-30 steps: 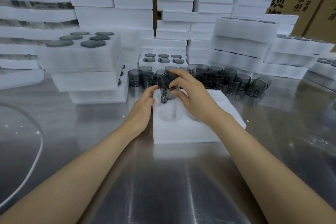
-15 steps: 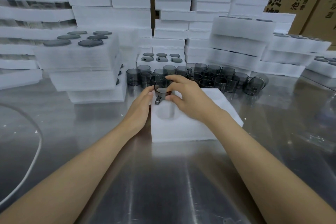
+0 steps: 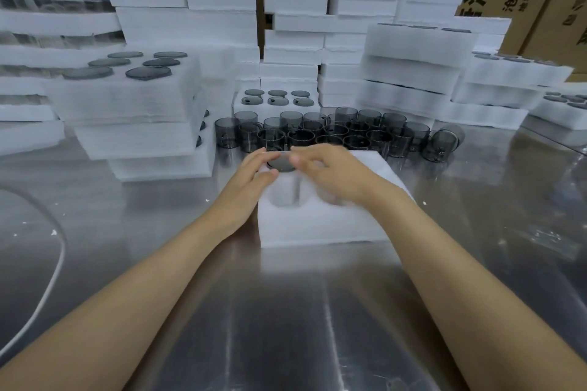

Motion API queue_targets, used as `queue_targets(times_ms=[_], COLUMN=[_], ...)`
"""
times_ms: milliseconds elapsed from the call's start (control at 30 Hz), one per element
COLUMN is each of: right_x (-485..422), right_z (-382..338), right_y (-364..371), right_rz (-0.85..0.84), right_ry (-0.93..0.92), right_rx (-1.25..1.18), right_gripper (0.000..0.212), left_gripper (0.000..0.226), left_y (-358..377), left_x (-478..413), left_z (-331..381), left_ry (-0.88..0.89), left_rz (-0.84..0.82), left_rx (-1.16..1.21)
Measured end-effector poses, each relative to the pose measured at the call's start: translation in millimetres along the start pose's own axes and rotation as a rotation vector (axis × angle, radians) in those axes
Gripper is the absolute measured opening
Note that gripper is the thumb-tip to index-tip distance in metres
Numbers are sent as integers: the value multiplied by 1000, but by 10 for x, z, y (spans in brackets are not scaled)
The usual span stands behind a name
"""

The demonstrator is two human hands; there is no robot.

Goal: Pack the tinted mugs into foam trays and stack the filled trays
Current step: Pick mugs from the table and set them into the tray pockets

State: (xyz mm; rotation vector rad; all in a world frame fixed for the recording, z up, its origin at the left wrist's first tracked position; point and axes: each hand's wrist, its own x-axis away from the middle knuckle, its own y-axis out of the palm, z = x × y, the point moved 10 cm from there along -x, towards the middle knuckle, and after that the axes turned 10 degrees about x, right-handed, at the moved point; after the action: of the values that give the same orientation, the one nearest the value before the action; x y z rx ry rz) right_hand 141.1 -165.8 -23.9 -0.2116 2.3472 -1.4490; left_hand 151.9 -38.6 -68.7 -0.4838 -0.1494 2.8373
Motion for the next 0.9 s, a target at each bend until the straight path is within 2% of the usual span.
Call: queue_targets(times_ms=[67,133,167,300,400,500,600,733,900], right_x=[43,160,195,217,205,193,195,273,368], right_z=[218,531,690,1017,1061,1080,1091,1081,1030], right_y=[-396,-678,-722,-559,-408,-363,-430,-573,-906], right_rz=[285,453,451,251,101,65,102,282,508], right_ry=[101,229,286,387,419,443,464,490,502], right_rx=[-48,34,55,22,92,57,122,68,190], right_gripper=[30,31,34,51,45,48,47,40,17], left_gripper=[35,38,40,40,41,40,36,40,42], left_y=[32,37,37,35,45,43,61,63,70], left_x=[11,21,21,4,4,2,14,5,11], left_z=[-20,-32,-30,-57,-71,-92,-75,-68,-59], left_ry=[-29,-53,-57,-63,-64,-64,-60,-60,-55], left_rz=[-37,-47,-44,-34,-43,-54,-64,-70,-75], left_rx=[22,56,66,70,62,45,54,43,37])
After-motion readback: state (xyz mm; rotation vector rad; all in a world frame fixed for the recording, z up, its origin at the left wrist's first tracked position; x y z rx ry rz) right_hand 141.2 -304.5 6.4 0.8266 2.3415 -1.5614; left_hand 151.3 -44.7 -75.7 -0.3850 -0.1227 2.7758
